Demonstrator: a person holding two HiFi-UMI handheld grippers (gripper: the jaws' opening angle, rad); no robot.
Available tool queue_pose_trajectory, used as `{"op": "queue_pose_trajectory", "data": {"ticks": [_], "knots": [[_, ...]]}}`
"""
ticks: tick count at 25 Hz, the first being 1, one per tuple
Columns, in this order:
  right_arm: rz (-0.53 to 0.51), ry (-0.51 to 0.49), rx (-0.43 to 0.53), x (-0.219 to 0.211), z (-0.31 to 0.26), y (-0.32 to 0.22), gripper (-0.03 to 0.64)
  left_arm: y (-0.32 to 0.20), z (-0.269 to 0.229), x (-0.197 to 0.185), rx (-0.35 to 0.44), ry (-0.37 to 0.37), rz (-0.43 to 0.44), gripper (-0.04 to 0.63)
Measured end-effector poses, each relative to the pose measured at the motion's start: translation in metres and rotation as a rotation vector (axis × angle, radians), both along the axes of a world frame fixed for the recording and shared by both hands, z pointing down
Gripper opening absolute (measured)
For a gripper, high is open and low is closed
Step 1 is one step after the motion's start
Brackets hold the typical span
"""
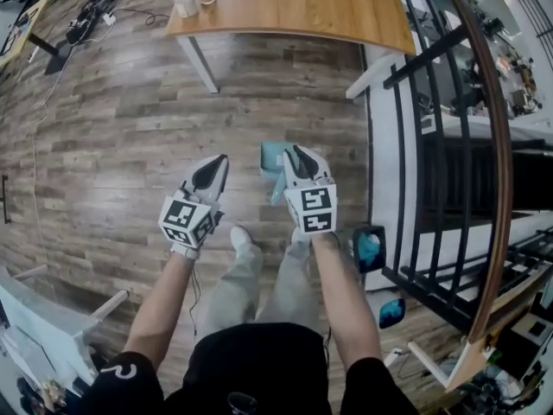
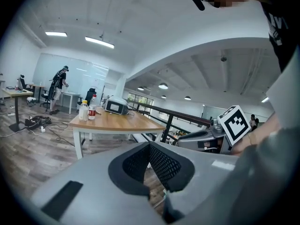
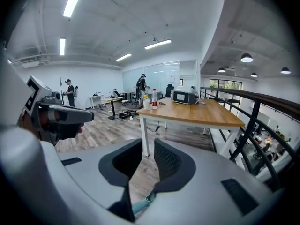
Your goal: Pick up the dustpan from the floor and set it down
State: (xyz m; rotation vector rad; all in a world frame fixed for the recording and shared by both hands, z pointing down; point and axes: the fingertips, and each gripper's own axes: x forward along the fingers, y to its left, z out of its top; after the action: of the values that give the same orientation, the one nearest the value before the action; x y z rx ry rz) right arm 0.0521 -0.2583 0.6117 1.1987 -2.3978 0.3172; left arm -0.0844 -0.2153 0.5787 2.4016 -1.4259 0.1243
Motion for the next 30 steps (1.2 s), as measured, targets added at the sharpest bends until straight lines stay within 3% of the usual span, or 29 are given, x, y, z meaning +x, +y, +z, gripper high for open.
{"op": "queue_pose_trajectory", "data": {"ticks": [12, 22, 30], "knots": [[0.169, 0.053, -0.182, 0.025, 0.155, 0.001, 0.215, -0.024, 0.102, 0.031, -0.077, 0.026, 0.07, -0.003], [0.282, 0.137, -0.337, 0.017, 0.245, 0.024, 0.271, -0.02, 0.136, 0.028, -0.112, 0.038, 0.085, -0.003], [0.34, 0.131, -0.439, 0.019, 0.285, 0.032, 0.281, -0.018, 0.159, 0.022, -0.133, 0.027, 0.11, -0.003]]}}
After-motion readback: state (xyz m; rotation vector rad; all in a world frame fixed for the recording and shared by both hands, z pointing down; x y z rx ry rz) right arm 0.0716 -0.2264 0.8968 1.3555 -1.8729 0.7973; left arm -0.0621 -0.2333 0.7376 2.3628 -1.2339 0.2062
